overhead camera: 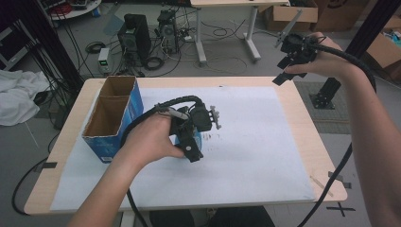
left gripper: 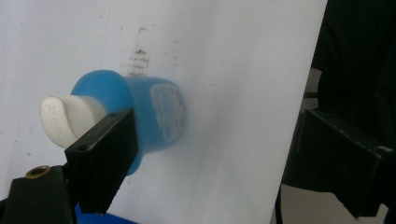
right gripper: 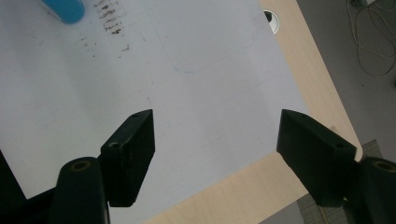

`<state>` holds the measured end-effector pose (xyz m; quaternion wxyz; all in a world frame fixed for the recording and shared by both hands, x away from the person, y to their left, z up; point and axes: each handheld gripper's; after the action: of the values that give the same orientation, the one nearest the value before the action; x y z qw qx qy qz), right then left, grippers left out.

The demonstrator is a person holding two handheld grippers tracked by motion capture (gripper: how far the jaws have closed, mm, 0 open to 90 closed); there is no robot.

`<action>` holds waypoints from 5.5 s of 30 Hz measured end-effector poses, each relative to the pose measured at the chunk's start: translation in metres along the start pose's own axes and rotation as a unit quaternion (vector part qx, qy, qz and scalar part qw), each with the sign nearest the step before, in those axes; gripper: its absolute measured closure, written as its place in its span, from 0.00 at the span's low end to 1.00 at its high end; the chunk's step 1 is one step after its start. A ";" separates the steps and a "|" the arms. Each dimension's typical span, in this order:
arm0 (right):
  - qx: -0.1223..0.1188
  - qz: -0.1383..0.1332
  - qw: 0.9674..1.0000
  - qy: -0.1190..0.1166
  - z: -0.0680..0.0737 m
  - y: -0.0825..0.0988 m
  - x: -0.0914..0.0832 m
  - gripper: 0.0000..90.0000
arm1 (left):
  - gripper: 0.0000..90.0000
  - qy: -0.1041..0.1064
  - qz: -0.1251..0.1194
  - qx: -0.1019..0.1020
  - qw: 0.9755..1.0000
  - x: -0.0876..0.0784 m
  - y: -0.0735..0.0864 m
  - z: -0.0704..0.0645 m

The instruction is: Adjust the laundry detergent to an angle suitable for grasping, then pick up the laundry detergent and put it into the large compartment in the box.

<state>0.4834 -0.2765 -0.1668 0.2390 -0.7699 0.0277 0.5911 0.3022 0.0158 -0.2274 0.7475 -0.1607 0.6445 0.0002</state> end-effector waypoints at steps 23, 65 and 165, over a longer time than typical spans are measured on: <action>0.002 0.005 1.000 -0.002 -0.001 0.007 0.001 0.31 | 0.14 0.003 0.005 -0.003 1.000 0.002 -0.002 0.000; -0.005 -0.001 1.000 -0.009 0.001 0.005 0.004 0.31 | 0.14 -0.007 0.018 -0.055 0.998 -0.010 -0.007 0.043; -0.001 0.018 1.000 -0.022 -0.003 0.020 0.025 0.31 | 0.27 0.021 0.088 -0.093 0.992 0.078 -0.006 0.087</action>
<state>0.4869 -0.2889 -0.1961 0.2278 -0.7565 0.0360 0.6120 0.4005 0.0152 -0.2913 0.7126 -0.1717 0.6691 0.1227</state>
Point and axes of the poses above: each handheld gripper's, and its own axes: x roughly forward along the jaws, y roughly out of its underside, z roughly to its left, and after that the axes turned 2 degrees about y, right-handed
